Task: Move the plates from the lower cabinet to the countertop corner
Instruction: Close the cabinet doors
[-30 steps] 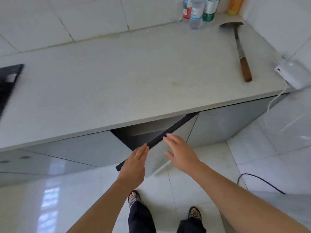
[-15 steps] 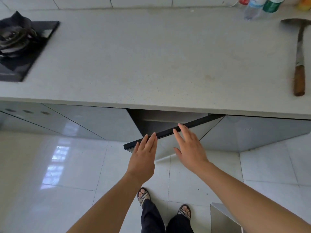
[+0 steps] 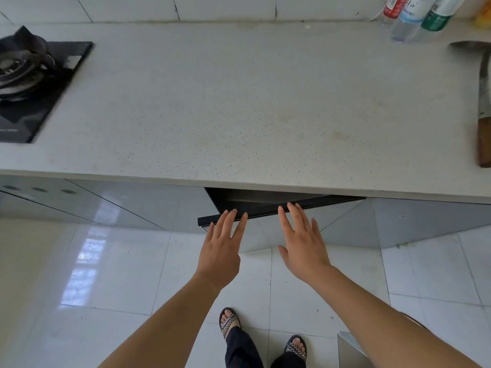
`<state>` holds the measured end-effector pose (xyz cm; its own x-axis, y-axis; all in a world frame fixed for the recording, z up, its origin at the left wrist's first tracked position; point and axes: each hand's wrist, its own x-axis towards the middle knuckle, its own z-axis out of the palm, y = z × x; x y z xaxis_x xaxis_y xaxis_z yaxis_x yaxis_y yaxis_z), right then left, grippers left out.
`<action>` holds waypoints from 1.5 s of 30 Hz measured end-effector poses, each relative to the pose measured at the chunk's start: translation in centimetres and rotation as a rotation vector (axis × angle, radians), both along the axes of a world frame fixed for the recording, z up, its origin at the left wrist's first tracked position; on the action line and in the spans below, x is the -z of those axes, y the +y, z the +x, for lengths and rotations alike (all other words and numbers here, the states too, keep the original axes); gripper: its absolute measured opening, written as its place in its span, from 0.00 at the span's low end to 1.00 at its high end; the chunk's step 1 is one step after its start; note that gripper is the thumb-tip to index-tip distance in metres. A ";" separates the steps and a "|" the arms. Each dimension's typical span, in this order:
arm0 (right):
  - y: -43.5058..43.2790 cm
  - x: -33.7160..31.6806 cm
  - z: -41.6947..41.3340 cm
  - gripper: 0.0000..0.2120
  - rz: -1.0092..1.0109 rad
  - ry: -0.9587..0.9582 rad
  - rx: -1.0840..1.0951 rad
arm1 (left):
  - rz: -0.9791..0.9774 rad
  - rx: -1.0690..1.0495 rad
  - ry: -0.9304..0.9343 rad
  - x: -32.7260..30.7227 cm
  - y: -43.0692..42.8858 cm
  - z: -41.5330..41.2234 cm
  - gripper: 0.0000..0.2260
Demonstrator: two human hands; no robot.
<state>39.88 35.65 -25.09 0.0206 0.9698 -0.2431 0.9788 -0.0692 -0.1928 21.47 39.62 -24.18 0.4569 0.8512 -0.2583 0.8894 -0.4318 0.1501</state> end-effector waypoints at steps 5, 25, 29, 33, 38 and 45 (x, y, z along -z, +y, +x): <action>0.9 -0.3 -0.7 0.40 -0.039 -0.009 0.038 | -0.034 -0.022 0.031 0.3 0.2 -1.8 0.37; 3.3 1.9 -4.7 0.49 0.056 -0.075 0.187 | -0.027 0.166 0.064 1.1 6.7 -3.7 0.38; 2.7 1.4 -4.9 0.45 -0.015 -0.060 0.179 | -0.035 0.205 0.110 1.1 5.9 -4.1 0.38; 2.4 0.1 -4.4 0.40 -0.112 -0.032 0.139 | -0.089 0.209 0.151 0.2 4.9 -4.7 0.37; 2.7 -1.1 -4.6 0.38 -0.134 -0.011 0.124 | -0.124 0.174 0.164 -1.1 4.9 -5.3 0.35; 3.5 -0.4 -5.1 0.38 -0.122 -0.010 0.118 | -0.102 0.172 0.163 -0.9 6.0 -5.4 0.35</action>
